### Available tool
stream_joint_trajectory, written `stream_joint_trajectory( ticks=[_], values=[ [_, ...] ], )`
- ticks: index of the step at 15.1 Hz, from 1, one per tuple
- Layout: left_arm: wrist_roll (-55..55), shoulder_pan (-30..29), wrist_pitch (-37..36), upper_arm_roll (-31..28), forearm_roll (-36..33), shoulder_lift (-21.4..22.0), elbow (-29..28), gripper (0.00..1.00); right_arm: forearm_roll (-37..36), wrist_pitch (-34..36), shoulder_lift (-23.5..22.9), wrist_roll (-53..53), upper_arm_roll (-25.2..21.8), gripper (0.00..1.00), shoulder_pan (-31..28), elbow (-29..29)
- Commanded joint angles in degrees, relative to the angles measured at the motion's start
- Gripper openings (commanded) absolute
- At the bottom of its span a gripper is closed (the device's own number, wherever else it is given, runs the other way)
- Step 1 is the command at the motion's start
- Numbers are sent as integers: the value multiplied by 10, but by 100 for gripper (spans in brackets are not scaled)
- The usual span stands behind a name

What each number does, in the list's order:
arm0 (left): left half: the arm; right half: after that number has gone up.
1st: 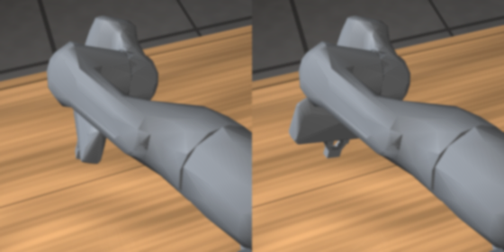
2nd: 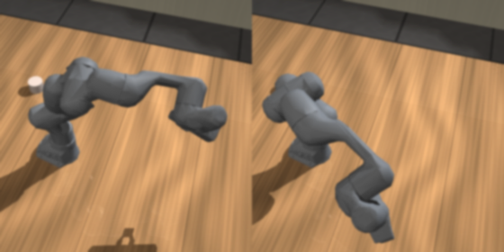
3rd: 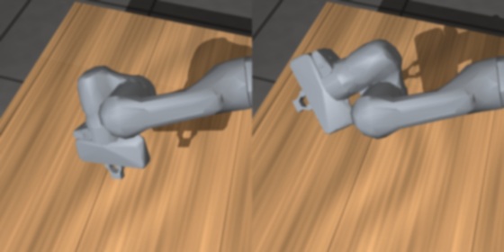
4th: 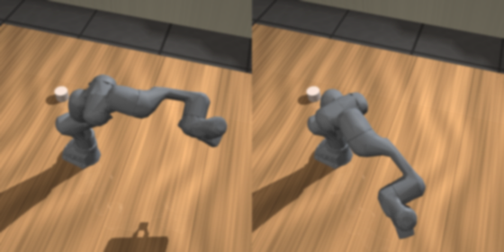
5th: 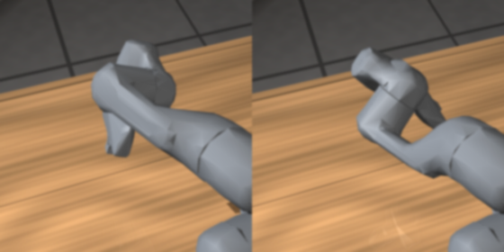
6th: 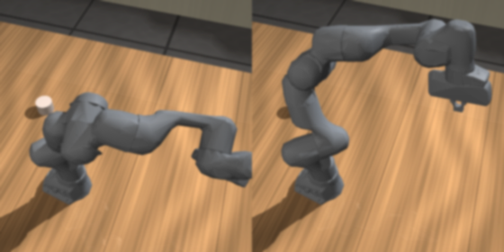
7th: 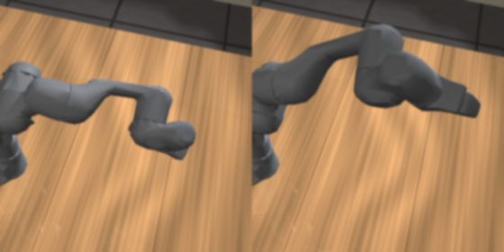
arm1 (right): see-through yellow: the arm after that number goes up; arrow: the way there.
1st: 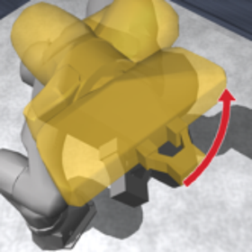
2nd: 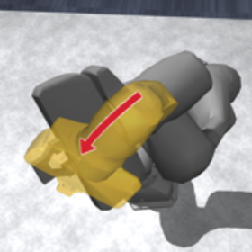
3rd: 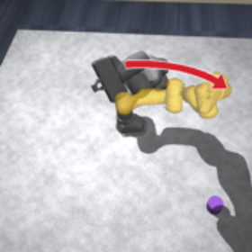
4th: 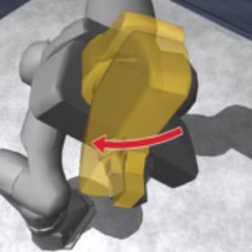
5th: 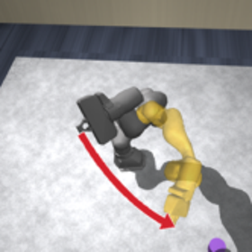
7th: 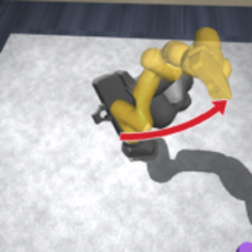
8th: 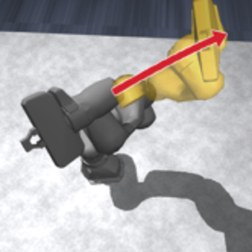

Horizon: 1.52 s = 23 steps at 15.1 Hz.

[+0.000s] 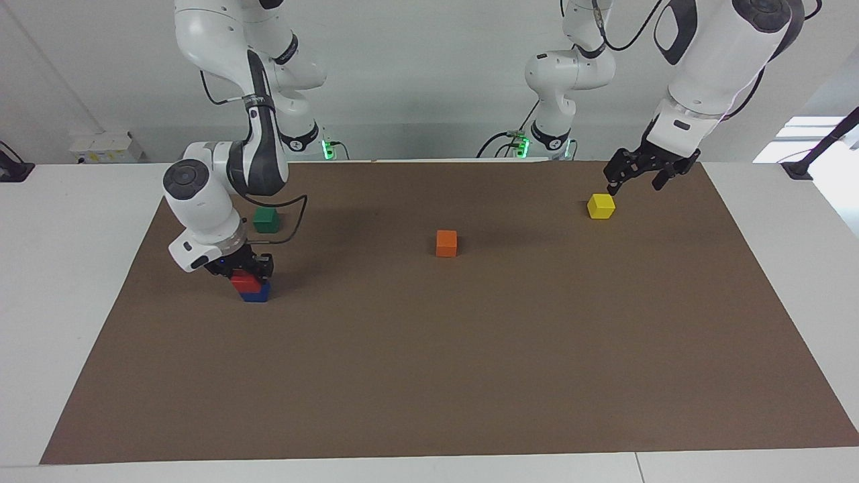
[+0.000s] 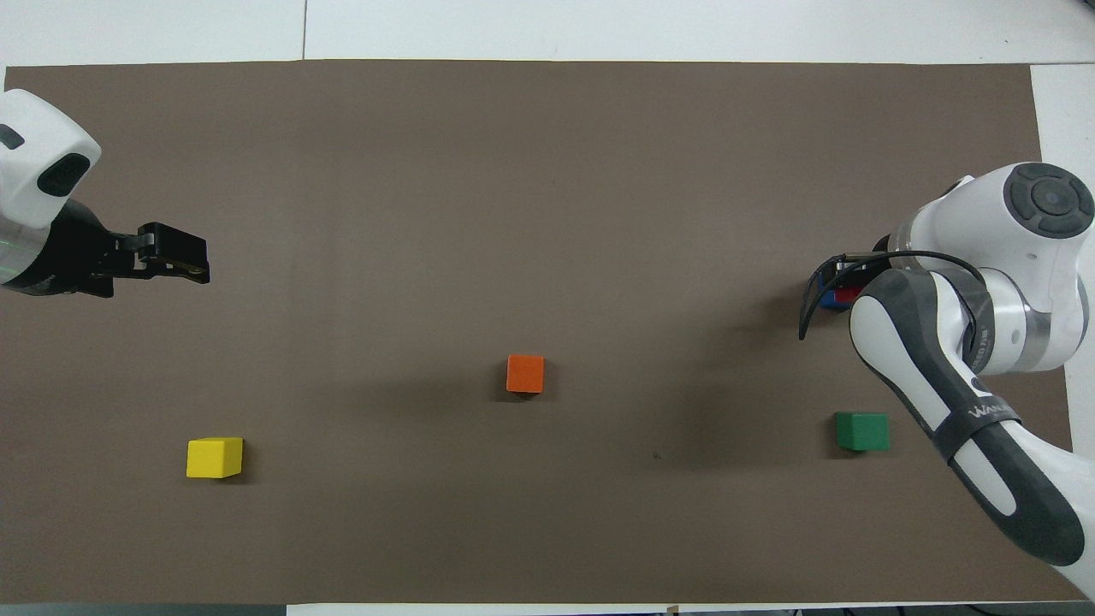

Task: Transfer red block to right arm and stack on blue block
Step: 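Open the right gripper and lift it away from the stack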

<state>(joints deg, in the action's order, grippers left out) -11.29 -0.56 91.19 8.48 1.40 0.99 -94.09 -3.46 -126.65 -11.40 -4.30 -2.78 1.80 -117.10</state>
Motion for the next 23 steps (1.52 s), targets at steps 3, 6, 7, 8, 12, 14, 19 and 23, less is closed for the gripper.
stream_joint_trajectory(
  ticks=[3, 6, 7, 8, 12, 14, 19, 23],
  values=[
    [2, -4, 9, -1, 7, 13, -15, 100, 1, -6, 13, 10, 5, 100, -5, -3],
    [2, -4, 9, -1, 7, 13, -15, 100, 32, 70, 33, 7, 7, 100, -4, 57],
    [2, -4, 9, -1, 7, 13, -15, 100, 50, 99, 45, 8, 6, 100, -5, 82],
    [2, -4, 9, -1, 7, 13, -15, 100, 57, 127, 57, 8, 6, 100, -9, 105],
    [2, -4, 9, -1, 7, 13, -15, 100, 57, 194, 111, 13, 1, 100, -13, 162],
    [2, -4, 9, -1, 7, 13, -15, 100, 59, 224, 138, 12, 1, 100, -13, 168],
    [2, -4, 9, -1, 7, 13, -15, 100, 79, 387, 131, 13, -2, 100, -26, 273],
    [2, -4, 9, -1, 7, 13, -15, 100, 71, 379, 137, 9, -2, 100, -33, 259]
  ],
)
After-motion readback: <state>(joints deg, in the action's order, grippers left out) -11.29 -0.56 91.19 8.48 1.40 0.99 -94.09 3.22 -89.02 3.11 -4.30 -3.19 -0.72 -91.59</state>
